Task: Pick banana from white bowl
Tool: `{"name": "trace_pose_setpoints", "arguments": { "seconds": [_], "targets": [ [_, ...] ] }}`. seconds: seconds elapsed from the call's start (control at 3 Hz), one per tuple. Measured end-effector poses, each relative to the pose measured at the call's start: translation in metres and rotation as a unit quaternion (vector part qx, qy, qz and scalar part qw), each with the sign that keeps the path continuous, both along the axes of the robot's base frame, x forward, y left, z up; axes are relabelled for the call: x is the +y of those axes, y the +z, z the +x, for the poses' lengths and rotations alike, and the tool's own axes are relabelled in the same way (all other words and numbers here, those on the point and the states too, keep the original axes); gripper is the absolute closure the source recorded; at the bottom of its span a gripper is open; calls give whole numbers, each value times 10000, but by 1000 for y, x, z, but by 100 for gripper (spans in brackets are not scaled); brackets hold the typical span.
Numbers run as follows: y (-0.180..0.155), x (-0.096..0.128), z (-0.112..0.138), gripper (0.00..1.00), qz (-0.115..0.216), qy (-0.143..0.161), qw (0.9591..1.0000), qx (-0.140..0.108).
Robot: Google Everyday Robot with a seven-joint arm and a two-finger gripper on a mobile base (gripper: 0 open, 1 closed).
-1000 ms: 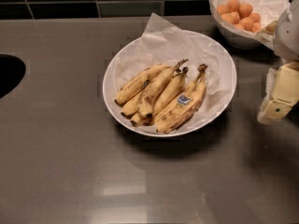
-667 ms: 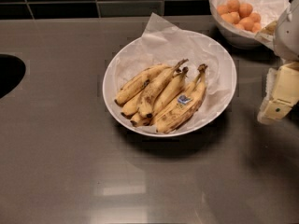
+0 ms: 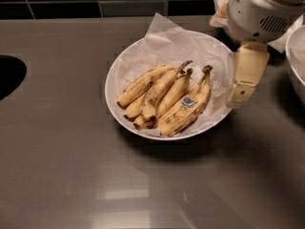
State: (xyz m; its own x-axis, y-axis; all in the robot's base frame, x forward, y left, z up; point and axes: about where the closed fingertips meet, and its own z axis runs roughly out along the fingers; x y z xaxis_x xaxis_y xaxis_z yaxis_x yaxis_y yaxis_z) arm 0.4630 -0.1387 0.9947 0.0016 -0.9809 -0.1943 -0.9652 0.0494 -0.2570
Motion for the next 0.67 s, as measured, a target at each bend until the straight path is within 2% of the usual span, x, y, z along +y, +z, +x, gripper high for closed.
{"name": "trace_pose_setpoints", "arguments": {
  "seconds": [0.33, 0.67],
  "targets": [
    [0, 50, 10, 0, 112, 793, 9967, 132],
    [-17, 73, 22, 0, 323, 1233, 9907, 478]
  ]
}}
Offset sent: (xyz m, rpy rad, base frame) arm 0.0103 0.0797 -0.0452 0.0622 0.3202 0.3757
